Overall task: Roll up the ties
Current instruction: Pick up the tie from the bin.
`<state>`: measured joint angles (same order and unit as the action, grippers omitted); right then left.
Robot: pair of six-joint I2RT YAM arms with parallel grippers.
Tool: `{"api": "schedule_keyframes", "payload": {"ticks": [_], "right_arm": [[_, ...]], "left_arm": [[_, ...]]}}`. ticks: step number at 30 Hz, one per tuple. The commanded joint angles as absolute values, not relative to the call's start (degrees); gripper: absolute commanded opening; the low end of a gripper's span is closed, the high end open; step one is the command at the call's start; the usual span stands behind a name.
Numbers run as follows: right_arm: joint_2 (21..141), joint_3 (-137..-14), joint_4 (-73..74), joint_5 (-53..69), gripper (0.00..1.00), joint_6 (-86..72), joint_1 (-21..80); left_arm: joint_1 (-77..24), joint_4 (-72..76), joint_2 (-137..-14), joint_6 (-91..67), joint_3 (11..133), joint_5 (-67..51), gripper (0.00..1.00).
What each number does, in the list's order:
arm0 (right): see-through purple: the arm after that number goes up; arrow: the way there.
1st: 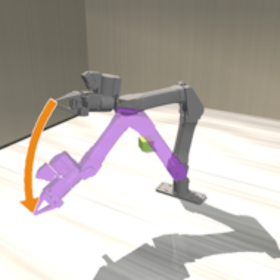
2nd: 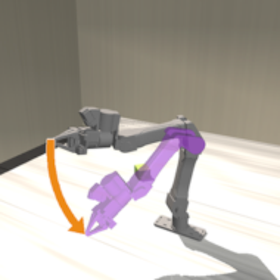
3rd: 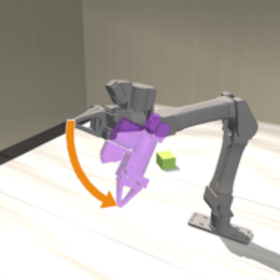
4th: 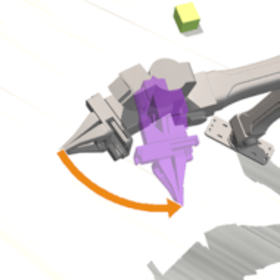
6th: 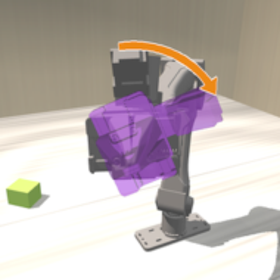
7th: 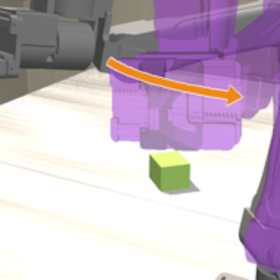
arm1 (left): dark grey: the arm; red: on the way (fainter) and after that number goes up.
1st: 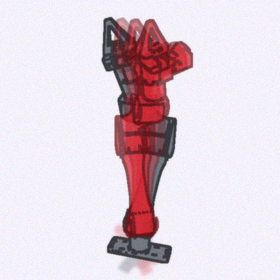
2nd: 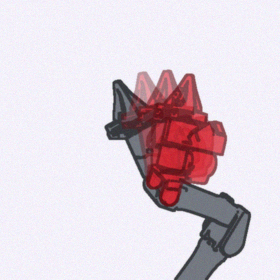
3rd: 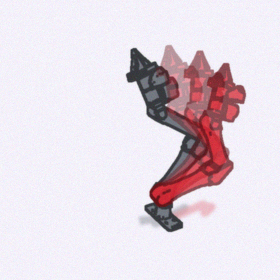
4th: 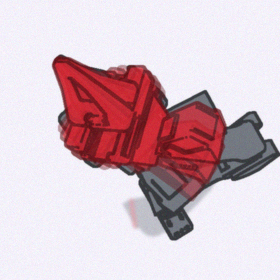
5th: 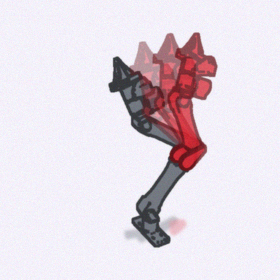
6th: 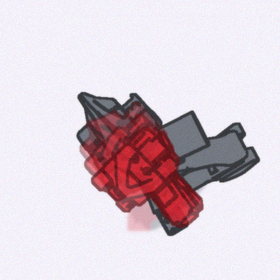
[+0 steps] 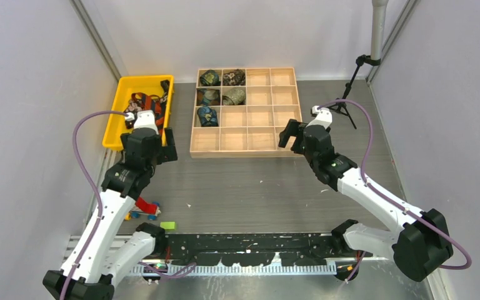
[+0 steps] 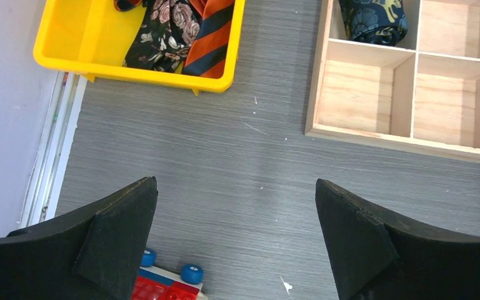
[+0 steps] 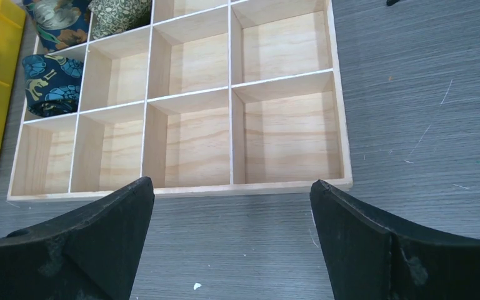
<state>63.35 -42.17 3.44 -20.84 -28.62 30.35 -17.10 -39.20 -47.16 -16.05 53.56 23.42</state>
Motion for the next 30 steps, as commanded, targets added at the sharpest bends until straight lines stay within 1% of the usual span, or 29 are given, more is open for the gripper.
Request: {"api": "schedule_keyframes", "payload": {"ticks": [1, 10, 18, 25, 30], "right_arm": [[62.9, -42.5, 1.0, -20.9, 1.0, -29.2, 29.7], [63.2, -42.4, 0.9, -19.5, 0.99, -29.9, 28.5], [63.0, -42.0, 0.7, -18.8, 0.99, -30.0, 27.9], [63.5, -42.2, 0.9, -16.7, 0.98, -30.8, 26.2], [63.7, -42.2, 0.8, -15.6, 0.98, -31.0, 25.4]], "left_arm": [[-16.8, -36.5, -49.1, -16.4, 55.1, 25.5, 1.0], [-16.1, -35.6, -54.0, -18.0, 58.1, 26.3, 1.0], [-12.0, -32.6, -60.5, -20.4, 61.9, 24.6, 1.0], [-5.3, -32.6, -74.7, -23.3, 70.8, 22.9, 1.0], [1.0, -29.1, -83.0, -28.0, 73.7, 18.2, 0.97]]}}
